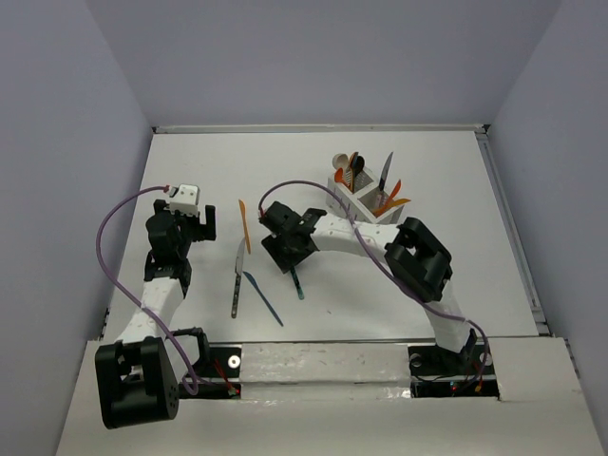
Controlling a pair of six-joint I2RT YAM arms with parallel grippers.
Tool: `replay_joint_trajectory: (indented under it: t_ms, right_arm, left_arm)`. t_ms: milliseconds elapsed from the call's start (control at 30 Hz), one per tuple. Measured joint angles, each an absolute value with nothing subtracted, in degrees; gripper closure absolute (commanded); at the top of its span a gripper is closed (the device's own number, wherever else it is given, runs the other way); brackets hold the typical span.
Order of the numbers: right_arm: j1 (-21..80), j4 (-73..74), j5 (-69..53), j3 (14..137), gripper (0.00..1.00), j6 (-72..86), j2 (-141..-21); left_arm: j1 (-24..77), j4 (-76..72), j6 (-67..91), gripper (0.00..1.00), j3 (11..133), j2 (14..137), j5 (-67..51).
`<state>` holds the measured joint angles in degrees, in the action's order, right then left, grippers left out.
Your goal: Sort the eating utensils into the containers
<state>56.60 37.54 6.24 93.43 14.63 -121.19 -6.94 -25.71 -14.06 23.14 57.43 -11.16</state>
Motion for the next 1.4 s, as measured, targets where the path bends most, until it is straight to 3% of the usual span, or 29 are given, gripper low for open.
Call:
replay_joint_trajectory:
  t_ms: [133, 233, 300, 333, 667, 833, 1067, 1233, 1400]
  right_arm:
    - [56.60, 38.48, 6.46, 95.09, 0.66, 15.09, -123.13]
    - [56.62, 39.24, 7.07, 95.96, 0.72, 15.42, -124.03]
    - [56.62, 39.55, 7.38, 95.96, 0.86, 15.86, -124.03]
    - [56.55, 39.64, 7.60, 95.96, 1.00, 16.23, -124.03]
    - [56.51, 36.27, 11.97, 90.72, 1.00, 17.89, -119.24]
    - [56.49, 21.28, 16.67, 76.44, 1.00, 16.51, -98.48]
    - [52.90, -16.27, 37.76, 63.46, 1.00, 15.25, -71.33]
    - [45.10, -30.17, 53.04, 54.54, 1.00, 16.56, -69.78]
    - [42.24, -31.79, 60.51, 49.23, 1.00, 17.80, -76.01]
  left_arm:
    - [-7.16, -25.71, -14.06, 0.01, 23.09, 57.23, -11.31]
    - [-7.22, -25.74, -14.06, 0.01, 23.00, 56.95, -11.44]
    - [-7.22, -25.74, -14.06, 0.01, 22.98, 56.82, -11.55]
    - [-7.22, -25.74, -14.06, 0.01, 22.98, 56.77, -11.57]
    - [-7.22, -25.74, -14.06, 0.01, 22.96, 56.73, -11.66]
    - [-7.25, -25.74, -14.09, 0.01, 22.94, 56.69, -11.79]
    - [-7.25, -25.76, -14.09, 0.01, 22.94, 56.38, -11.90]
    - [-7.25, -25.76, -14.09, 0.01, 22.94, 56.38, -11.99]
    - [-7.25, -25.76, -14.09, 0.01, 22.87, 56.31, -12.03]
